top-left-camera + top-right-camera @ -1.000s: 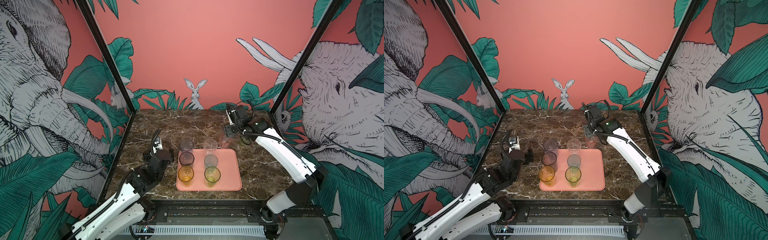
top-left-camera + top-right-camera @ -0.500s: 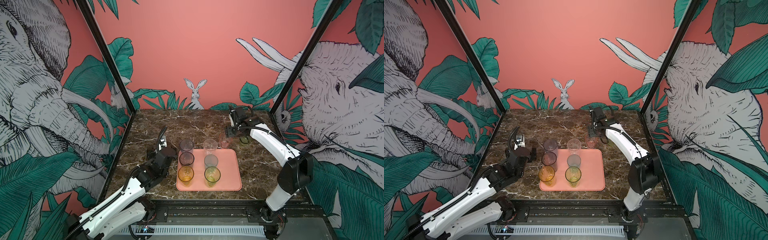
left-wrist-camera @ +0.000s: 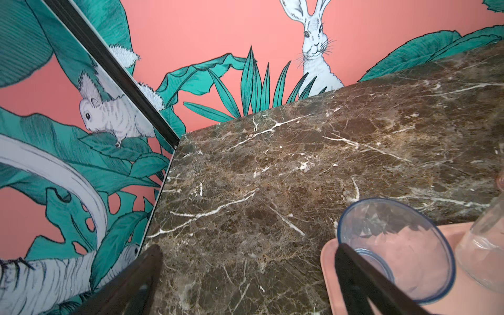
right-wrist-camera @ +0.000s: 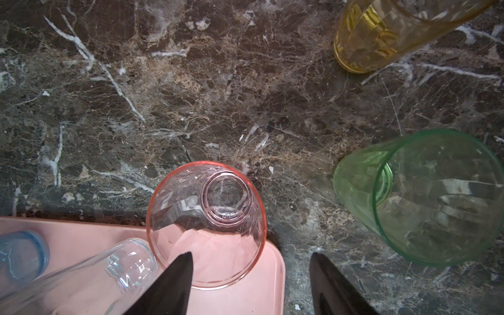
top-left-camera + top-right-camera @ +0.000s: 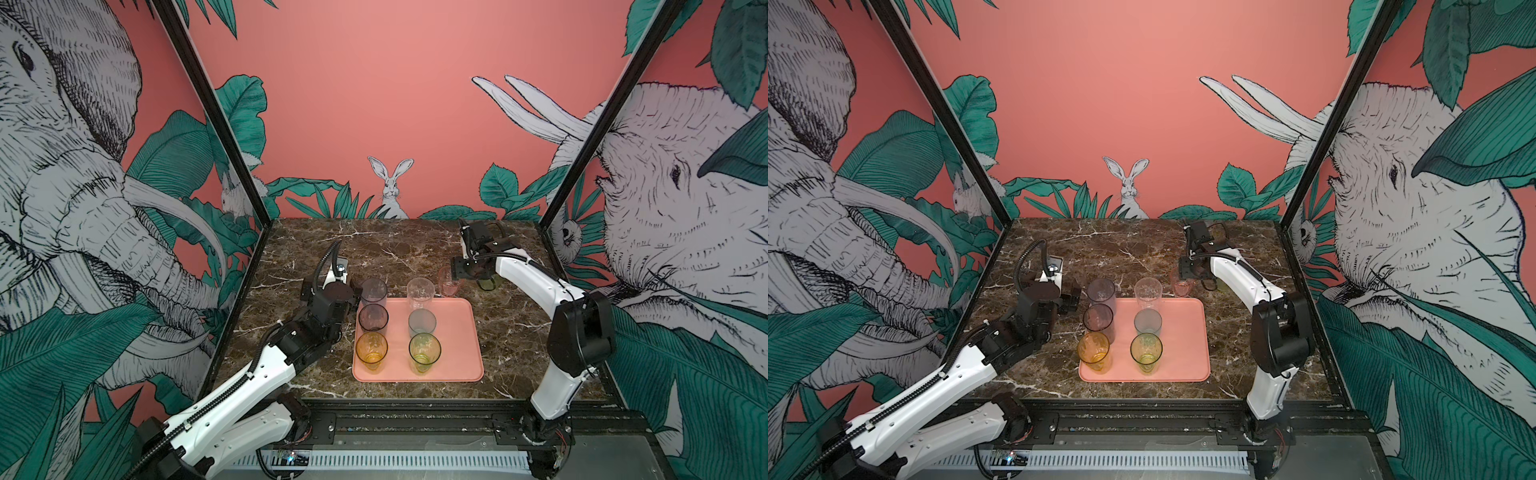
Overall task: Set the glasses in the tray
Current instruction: 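Move the right gripper over the pink-rimmed cup while the left gripper rises, then close the right gripper on the pink-rimmed cup's rim and lift it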
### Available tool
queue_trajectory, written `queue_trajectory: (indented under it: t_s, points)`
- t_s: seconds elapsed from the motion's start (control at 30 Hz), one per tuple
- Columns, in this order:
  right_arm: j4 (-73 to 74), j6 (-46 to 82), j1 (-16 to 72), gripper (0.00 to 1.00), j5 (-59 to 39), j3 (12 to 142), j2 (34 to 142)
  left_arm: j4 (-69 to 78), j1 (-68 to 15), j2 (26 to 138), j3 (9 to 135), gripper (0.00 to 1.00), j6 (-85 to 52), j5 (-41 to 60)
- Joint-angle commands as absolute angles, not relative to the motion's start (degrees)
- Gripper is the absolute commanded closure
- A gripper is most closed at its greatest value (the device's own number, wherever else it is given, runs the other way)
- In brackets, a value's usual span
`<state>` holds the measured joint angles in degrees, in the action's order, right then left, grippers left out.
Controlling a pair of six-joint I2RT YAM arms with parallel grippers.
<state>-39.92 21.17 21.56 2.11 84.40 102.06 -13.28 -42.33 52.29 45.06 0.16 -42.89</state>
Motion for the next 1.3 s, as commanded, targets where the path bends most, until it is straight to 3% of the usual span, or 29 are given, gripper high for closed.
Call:
queue_trajectory:
  t_s: [0.0,0.37,0.63,0.87,1.27]
  points:
    - [-37.7,22.1,21.2,0.31,0.5,83.2,103.2,-11.6,-41.9,52.0,47.4,0.01,6.5,-41.8]
    - [-34.4,23.7,20.5,0.35,-1.1,80.3,103.9,-14.8,-40.5,53.7,49.6,0.01,5.0,-39.9]
    - [-33.4,24.1,20.2,0.39,-1.6,79.6,105.0,-21.9,-30.7,52.8,51.0,0.01,-4.6,-34.8]
    - [-32.4,24.5,20.0,0.44,-2.6,78.9,105.6,-24.5,-22.2,51.9,50.2,0.01,-9.6,-24.4]
    - [-31.8,24.7,19.5,0.54,-3.7,78.8,106.0,-26.3,-17.1,52.7,50.0,0.01,-12.7,-19.1]
